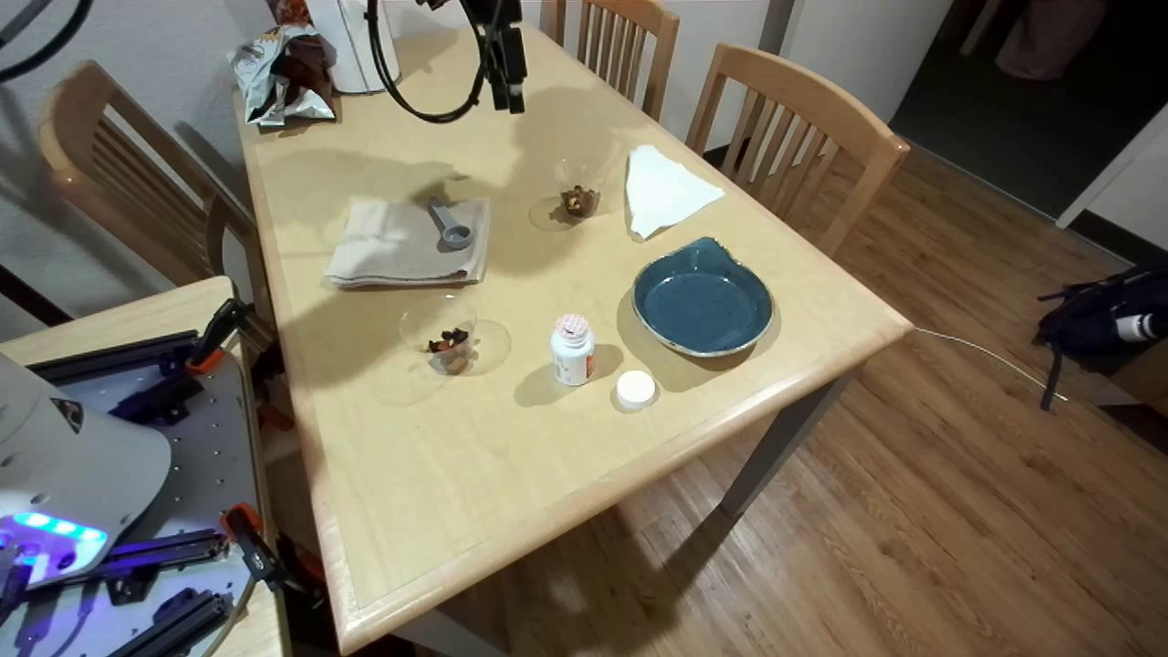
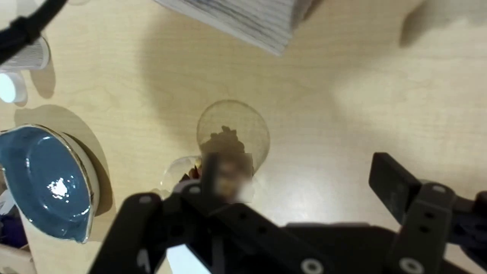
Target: Pick up the cup and pour some of its contents in the other cup
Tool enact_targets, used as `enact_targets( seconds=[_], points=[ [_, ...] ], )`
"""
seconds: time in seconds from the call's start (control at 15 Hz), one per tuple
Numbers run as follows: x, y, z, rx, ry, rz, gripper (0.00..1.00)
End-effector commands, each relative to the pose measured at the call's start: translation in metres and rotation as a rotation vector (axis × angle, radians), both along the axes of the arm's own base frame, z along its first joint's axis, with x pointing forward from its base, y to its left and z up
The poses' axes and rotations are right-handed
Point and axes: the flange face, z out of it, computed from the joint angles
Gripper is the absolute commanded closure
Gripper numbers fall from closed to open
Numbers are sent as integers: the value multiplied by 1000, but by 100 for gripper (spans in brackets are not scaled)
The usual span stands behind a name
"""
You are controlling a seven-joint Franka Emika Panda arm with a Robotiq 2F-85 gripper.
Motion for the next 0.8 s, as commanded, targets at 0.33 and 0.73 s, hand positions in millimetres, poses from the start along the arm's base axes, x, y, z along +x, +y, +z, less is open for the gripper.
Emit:
enact_targets(
  seconds=[0.33, 0.73],
  points=[
    [17, -2, -8, 62, -28, -21, 0],
    [36, -35, -8, 165, 14, -52, 0]
  ],
)
